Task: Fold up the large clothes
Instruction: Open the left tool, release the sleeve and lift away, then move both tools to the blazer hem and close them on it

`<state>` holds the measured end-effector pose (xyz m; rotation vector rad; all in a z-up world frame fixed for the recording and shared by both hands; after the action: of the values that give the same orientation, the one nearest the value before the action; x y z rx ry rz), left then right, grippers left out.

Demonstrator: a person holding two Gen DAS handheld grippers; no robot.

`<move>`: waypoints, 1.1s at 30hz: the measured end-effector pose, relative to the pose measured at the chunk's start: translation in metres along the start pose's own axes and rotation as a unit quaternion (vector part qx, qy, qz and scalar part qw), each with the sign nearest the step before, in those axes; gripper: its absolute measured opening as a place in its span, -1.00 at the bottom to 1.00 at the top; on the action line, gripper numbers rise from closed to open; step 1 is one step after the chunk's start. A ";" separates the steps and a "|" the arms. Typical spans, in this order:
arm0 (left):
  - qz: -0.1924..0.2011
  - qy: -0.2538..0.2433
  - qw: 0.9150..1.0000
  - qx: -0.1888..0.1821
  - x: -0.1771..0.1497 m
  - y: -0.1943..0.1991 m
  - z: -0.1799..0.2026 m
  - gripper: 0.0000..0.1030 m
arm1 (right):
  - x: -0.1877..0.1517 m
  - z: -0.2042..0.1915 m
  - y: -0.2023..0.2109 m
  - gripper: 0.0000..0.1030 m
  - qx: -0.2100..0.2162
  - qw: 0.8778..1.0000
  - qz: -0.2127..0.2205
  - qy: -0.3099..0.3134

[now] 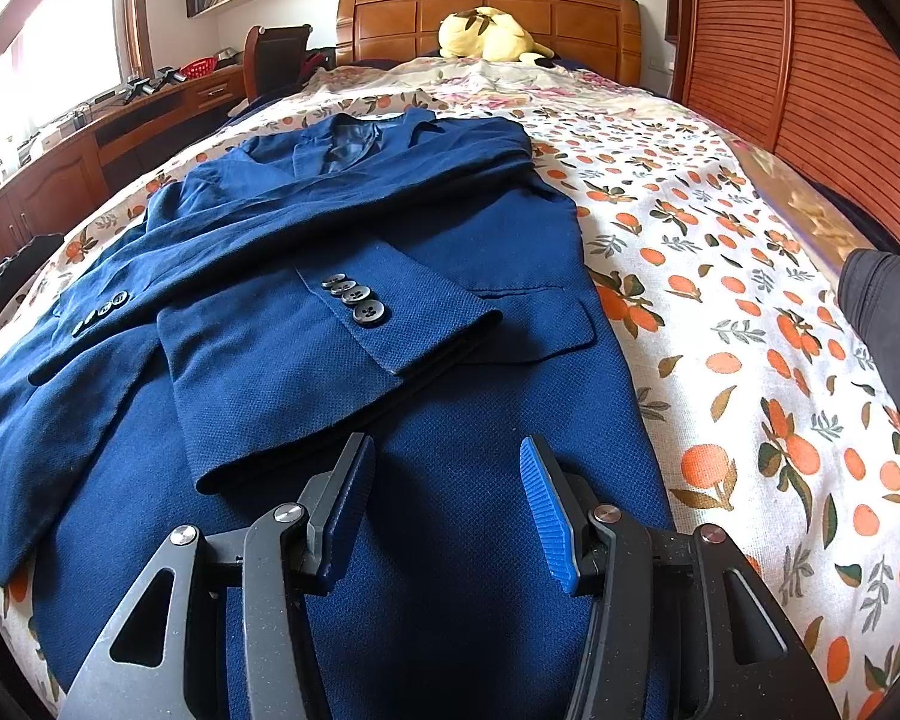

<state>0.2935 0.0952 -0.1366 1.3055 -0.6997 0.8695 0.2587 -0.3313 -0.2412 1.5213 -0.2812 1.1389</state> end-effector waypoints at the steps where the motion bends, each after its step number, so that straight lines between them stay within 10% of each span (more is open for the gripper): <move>1: -0.004 0.000 1.000 0.000 -0.002 -0.001 0.000 0.98 | 0.000 0.000 0.000 0.02 0.000 1.000 0.000 0.000; 18: -0.083 0.015 0.996 0.013 -0.040 0.000 -0.024 0.98 | -0.008 0.006 0.041 0.02 0.011 1.000 -0.007 0.003; 25: -0.142 0.038 0.989 0.028 -0.070 -0.011 -0.051 0.29 | -0.042 0.027 0.073 0.02 -0.005 0.999 -0.035 -0.001; 33: -0.170 0.035 0.984 0.025 -0.093 -0.010 -0.056 0.20 | -0.060 0.031 0.085 0.02 0.007 0.999 -0.049 -0.016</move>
<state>0.2525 0.1362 -0.2283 1.3825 -0.3844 0.6543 0.1833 -0.4084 -0.2299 1.5499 -0.2190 1.0414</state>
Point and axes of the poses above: each gripper's, at about its wrist camera, not at the fingertips, and y roughly against the way its jaws point, z to its right, x to its top, the point moved 9 cm from there along -y, roughly the way its jaws point, and after that the axes turned 11 degrees about y, right-handed, at the moved point
